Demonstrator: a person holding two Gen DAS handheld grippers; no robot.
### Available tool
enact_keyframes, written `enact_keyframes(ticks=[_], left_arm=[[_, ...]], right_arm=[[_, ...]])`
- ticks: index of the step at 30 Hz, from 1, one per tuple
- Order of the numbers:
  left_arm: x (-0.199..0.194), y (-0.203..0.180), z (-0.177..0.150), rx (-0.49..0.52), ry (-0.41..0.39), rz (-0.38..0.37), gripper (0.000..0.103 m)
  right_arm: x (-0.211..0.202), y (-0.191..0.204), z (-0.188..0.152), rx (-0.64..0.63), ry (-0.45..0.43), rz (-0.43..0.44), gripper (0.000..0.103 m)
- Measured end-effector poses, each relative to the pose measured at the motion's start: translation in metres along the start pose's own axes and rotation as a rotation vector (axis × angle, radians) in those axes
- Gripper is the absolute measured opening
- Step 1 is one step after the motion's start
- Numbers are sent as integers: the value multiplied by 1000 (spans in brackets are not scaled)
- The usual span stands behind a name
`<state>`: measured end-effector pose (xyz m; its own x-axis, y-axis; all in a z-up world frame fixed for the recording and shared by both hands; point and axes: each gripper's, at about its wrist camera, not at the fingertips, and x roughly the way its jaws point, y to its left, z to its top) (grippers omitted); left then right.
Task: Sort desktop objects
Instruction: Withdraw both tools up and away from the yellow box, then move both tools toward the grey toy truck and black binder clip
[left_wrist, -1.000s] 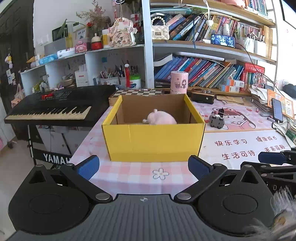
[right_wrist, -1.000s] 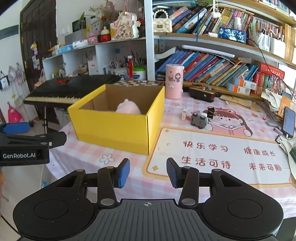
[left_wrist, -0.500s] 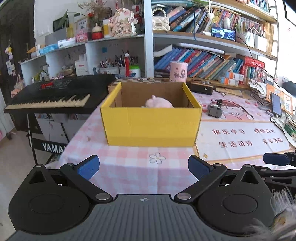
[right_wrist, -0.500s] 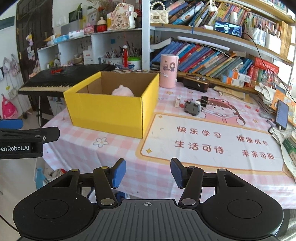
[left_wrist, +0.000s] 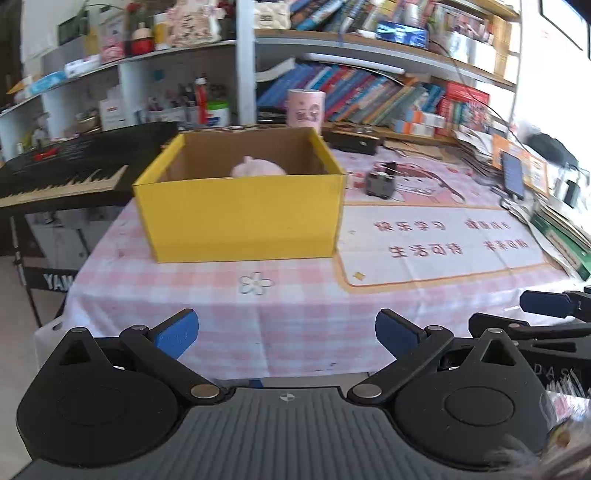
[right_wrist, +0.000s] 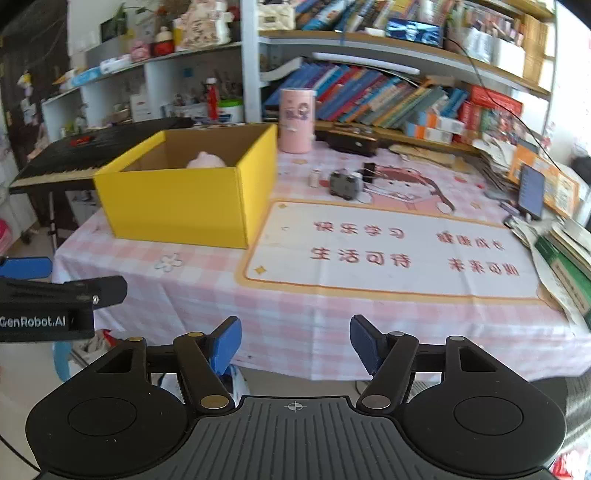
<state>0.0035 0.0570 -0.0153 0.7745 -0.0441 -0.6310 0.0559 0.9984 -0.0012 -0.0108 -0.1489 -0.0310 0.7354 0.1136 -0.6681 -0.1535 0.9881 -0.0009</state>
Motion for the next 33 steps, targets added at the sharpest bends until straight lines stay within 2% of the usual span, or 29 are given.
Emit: enact_keyframes(ticks=[18,33], left_arm=[[21,-44,17,82,1,-123,103],[48,-73,35,132,15,-184,103]], right_arm=[[-5,-42,-1,88,11,-119,68],[15,-72,13,120,25,-143,68]])
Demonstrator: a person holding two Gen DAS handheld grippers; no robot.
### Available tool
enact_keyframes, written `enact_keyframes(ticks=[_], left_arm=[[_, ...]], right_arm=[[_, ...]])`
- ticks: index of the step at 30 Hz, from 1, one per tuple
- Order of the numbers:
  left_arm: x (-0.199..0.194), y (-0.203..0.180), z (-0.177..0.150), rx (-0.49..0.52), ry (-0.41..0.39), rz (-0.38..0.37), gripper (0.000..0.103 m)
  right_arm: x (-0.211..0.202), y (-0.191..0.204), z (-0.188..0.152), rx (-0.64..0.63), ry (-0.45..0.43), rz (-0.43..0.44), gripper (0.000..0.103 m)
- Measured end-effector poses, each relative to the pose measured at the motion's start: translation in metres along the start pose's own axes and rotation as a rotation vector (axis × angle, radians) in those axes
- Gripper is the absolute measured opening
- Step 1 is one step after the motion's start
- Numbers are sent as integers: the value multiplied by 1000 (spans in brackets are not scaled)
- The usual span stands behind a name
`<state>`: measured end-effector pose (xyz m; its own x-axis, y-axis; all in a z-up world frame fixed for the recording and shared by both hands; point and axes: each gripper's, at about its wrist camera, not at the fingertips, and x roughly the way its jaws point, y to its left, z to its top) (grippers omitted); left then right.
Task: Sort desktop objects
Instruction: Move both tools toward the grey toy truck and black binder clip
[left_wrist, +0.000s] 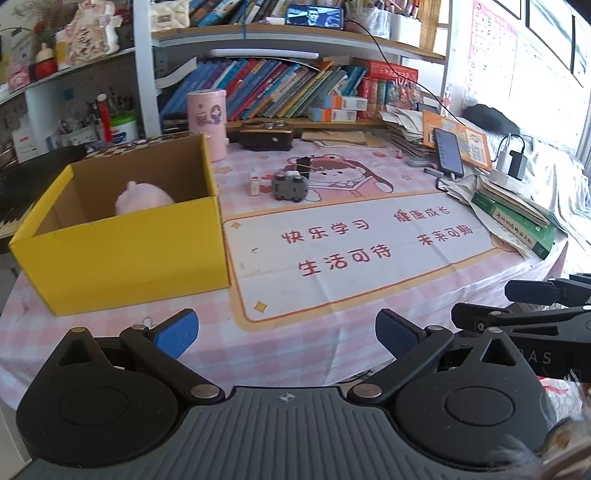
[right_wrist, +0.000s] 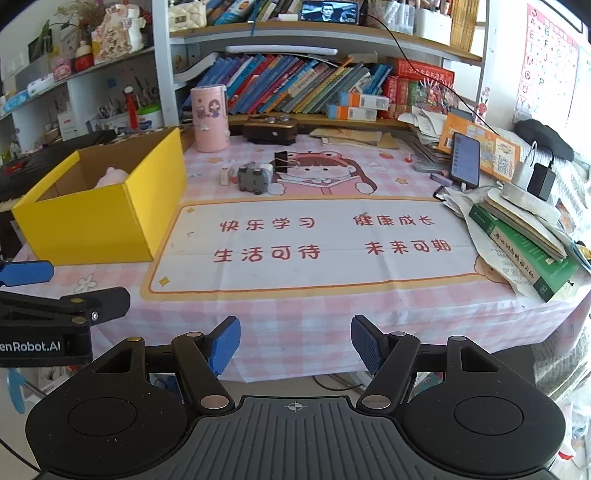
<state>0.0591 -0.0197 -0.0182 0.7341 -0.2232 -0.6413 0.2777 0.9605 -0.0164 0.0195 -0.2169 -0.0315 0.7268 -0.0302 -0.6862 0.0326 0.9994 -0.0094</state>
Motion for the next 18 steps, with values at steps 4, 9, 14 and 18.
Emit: enact_keyframes(ticks=[4,9,14,18], left_arm=[[10,-9,7,19,0,-18,103],[24,-22,16,45,6,-40,103],[42,-33,25,45,18,-47,103],[57,-43,35,31,23,-48,103]], right_arm=[[8,-11,5,19,2,-10,68],[21,-23,12,26,10,-11,68],[36,-34,22,17,24,-4,68],[51,-47,35,3,31,-1,68]])
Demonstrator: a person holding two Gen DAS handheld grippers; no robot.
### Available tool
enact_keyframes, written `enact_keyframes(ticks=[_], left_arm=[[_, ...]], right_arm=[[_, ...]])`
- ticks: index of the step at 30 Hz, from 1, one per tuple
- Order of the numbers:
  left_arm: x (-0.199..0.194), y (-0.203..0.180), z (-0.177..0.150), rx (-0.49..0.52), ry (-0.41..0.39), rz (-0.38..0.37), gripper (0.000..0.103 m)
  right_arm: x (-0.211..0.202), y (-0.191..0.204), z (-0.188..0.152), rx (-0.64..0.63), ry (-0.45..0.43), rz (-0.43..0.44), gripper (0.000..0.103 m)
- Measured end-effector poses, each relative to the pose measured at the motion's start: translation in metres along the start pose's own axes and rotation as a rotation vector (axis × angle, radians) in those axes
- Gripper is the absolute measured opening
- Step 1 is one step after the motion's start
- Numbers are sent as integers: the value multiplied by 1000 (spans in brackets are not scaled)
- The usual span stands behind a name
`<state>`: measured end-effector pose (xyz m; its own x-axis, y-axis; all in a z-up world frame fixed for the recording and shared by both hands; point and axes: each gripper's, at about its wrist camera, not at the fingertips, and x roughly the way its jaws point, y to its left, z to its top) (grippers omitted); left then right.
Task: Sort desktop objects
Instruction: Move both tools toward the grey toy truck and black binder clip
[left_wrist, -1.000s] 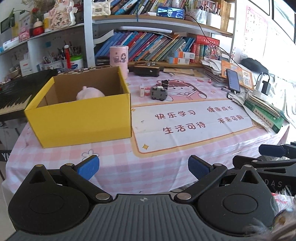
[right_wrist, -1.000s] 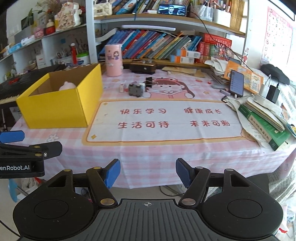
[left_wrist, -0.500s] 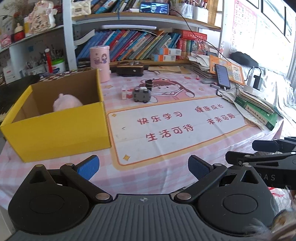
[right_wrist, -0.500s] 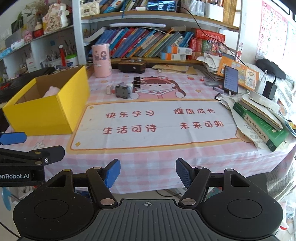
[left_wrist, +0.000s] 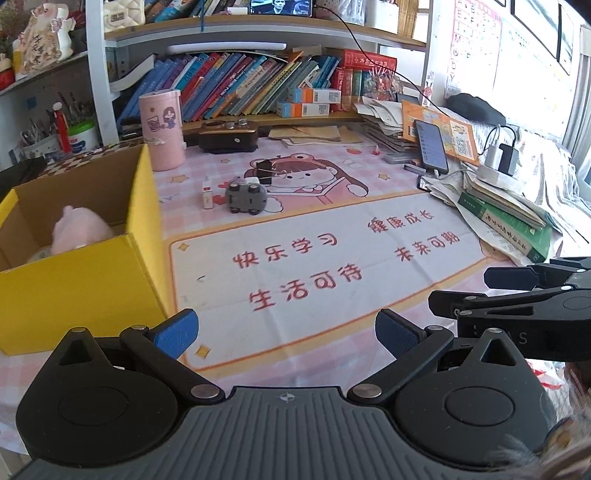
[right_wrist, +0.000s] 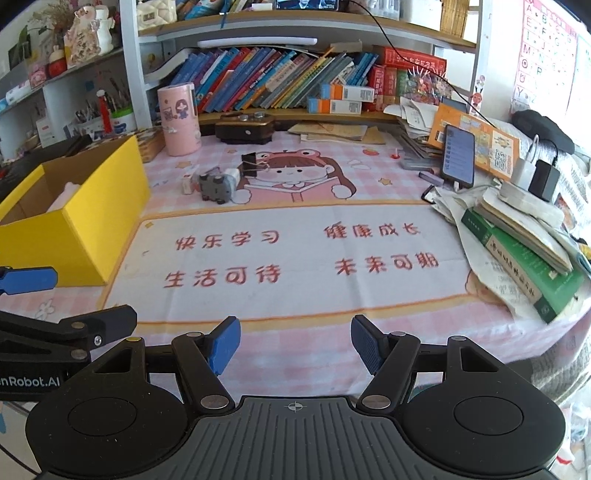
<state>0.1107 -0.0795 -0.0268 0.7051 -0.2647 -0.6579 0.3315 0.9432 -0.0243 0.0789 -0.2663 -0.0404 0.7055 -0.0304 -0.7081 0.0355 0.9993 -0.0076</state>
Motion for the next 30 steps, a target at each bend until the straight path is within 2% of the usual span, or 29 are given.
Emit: enact_keyframes(ticks=[12,22,30], left_arm=[[52,-25,34,-58,41,41,103],[82,-31,62,-111,53,132,103],[112,-26,91,-119,32,215,100]], right_arm=[[49,-37,42,-53,38,56,68],[88,-63,75,-67,56,151,68],[121,-77,117,-57,8,219,68]])
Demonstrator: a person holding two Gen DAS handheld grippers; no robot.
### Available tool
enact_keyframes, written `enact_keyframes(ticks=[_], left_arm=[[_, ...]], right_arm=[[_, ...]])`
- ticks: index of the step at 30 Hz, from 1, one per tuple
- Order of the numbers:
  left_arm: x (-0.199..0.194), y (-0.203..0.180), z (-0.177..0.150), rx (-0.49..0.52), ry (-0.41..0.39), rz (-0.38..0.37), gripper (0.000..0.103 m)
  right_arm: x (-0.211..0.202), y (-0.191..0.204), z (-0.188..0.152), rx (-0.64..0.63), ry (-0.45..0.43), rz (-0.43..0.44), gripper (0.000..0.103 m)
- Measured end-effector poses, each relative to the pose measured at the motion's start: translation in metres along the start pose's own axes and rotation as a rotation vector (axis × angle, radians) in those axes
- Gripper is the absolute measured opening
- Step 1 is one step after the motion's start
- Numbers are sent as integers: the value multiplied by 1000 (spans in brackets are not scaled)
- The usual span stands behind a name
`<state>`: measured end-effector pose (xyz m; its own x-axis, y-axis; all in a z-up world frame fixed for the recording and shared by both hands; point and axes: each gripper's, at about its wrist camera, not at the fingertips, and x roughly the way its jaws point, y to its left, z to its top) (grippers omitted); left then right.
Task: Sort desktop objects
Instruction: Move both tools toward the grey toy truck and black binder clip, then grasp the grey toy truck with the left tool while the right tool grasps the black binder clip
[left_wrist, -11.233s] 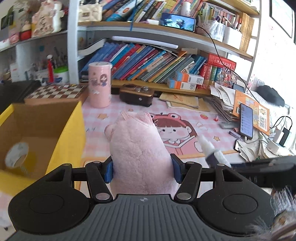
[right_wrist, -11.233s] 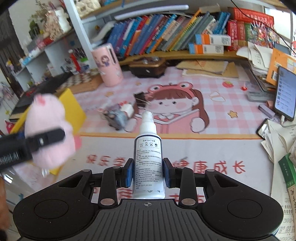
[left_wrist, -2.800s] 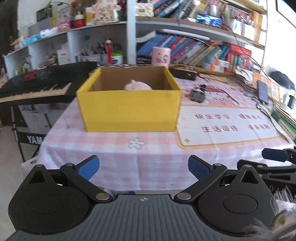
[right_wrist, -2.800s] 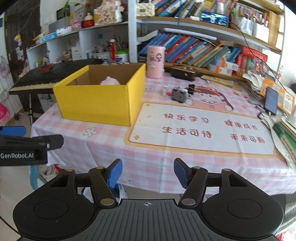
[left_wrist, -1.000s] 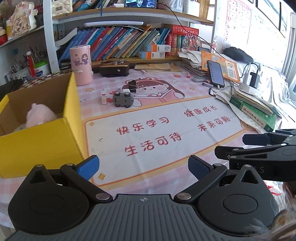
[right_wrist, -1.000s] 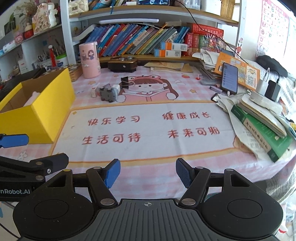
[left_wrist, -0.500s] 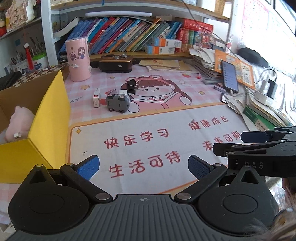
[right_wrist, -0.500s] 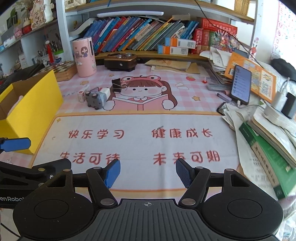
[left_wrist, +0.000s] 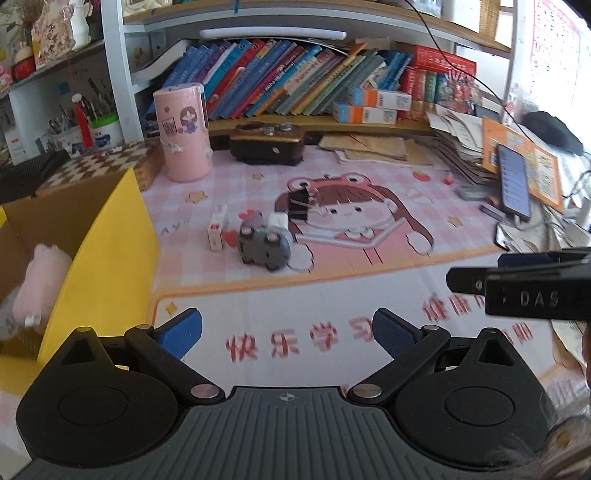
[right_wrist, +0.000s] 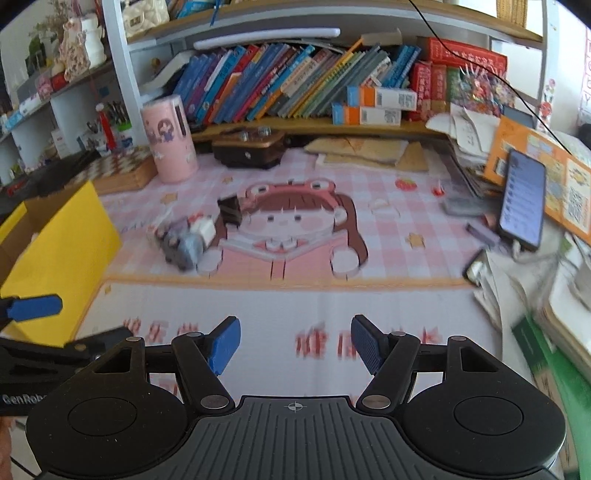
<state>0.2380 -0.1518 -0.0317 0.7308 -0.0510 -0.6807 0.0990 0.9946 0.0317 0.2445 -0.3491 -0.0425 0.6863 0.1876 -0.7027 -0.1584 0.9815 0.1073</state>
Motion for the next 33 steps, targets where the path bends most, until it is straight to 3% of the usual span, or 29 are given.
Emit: enact_keyframes(ticks=[16,20,26,31,33], left_arm=[[92,-4,39,-20,-12,71,95],[119,2,44,-22,-3,71,85],[147,9,51,-47,-4,69,79],[161,6,51,-42,25,83,60],[160,9,50,-51,27,76,59]], right_arm=[[71,-1,62,-10,-46,100,68],[94,1,71,-19,-26,138,68],[122,8,80,-45,-1,154,68],[135,16,82,-73,15,158,68],[139,19,82,-79,22,168,68]])
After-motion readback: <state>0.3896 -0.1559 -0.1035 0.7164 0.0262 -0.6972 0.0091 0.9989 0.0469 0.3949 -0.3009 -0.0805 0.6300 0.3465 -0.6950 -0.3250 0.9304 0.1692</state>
